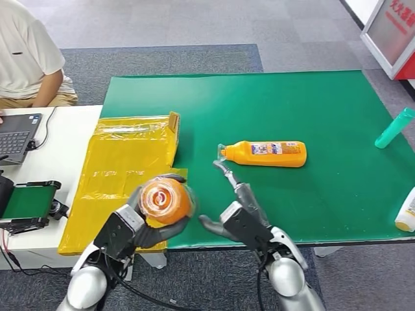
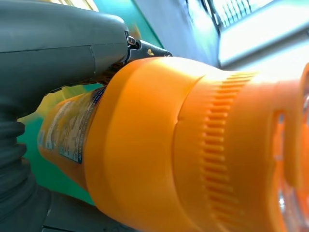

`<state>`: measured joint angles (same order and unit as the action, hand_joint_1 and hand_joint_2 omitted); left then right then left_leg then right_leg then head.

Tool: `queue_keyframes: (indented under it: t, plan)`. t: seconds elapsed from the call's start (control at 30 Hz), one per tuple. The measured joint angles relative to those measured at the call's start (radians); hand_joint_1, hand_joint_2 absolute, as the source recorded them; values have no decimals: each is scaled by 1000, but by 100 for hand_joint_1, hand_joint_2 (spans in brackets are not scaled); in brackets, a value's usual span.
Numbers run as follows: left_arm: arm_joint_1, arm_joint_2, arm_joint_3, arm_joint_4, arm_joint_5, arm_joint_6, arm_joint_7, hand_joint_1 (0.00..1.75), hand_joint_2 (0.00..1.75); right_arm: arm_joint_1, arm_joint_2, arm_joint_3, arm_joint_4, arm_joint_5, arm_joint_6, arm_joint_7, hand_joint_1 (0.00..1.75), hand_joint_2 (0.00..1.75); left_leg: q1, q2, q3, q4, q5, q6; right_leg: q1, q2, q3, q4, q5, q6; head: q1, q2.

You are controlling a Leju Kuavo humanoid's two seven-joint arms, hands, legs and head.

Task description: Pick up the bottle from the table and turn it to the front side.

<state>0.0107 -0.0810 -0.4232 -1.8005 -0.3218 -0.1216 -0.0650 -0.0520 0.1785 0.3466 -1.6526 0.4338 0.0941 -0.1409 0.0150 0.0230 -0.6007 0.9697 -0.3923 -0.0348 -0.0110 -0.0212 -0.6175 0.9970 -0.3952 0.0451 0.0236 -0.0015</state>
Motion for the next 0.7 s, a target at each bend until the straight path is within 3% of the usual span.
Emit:
queue_keyframes:
  t: [0.27, 0.7]
  plan:
    - [-32, -78, 206, -4, -351, 95, -12, 175, 175, 50, 11, -64, -157, -5, 5, 12, 0, 175, 0, 0, 0, 0, 1, 0, 0, 0, 0, 0, 0, -1, 0, 0]
    - [-78, -90, 298, 49, -912, 252, -88, 175, 175, 110, 16, -72, -339, -28, 14, -18, 0, 175, 0, 0, -1, 0, 0, 0, 0, 0, -1, 0, 0, 0, 0, 0]
